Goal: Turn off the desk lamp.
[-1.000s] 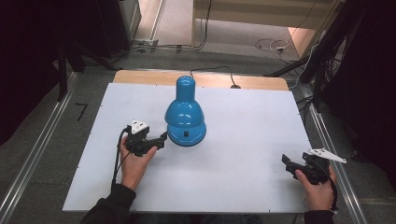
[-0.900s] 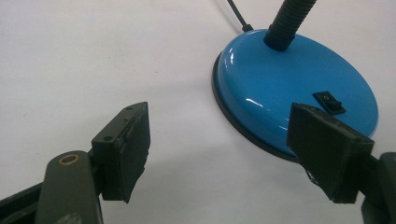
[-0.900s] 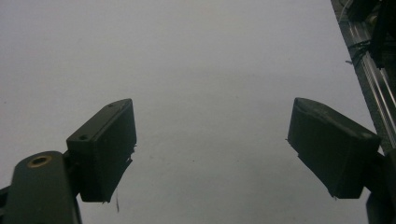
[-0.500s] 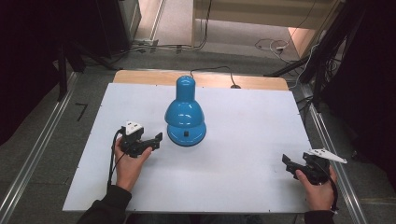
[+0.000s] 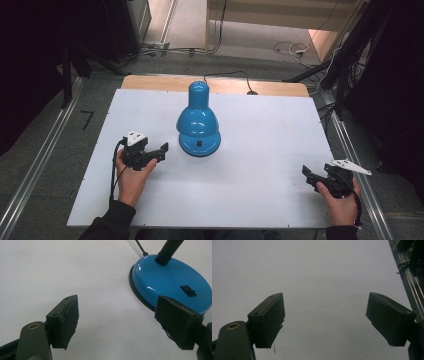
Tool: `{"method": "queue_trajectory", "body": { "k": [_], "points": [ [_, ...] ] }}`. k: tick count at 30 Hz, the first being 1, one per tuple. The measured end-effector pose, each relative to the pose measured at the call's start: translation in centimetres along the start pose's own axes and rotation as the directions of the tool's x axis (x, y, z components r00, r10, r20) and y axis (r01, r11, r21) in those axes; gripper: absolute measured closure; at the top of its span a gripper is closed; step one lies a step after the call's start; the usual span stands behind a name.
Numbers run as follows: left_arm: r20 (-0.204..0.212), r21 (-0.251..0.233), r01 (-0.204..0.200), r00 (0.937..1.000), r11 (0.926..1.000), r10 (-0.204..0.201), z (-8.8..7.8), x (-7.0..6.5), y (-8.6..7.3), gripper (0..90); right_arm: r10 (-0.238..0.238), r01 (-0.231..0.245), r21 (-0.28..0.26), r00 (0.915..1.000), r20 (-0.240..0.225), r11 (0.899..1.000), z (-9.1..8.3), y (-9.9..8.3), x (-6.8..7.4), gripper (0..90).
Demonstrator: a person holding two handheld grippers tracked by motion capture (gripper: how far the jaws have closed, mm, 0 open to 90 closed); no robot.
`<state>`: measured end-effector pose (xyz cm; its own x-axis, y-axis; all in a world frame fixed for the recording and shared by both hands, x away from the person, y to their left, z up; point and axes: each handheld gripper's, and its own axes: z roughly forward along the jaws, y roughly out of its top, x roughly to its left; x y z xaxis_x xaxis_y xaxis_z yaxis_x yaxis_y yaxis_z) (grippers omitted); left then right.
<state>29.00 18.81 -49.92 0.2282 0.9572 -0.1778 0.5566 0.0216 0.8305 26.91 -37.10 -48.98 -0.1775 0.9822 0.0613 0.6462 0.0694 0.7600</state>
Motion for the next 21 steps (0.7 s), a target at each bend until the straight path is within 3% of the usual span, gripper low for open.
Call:
{"method": "queue_trajectory", "body": {
  "k": [21],
  "points": [
    [-0.029, 0.003, 0.021, 0.9994, 0.9998, -0.021, -1.7, 1.4, -0.7, 19.2, 0.010, -0.010, -0.003, 0.9999, 0.005, 1.000, -0.2, 0.0, -0.1, 14.1]
  ]
}}
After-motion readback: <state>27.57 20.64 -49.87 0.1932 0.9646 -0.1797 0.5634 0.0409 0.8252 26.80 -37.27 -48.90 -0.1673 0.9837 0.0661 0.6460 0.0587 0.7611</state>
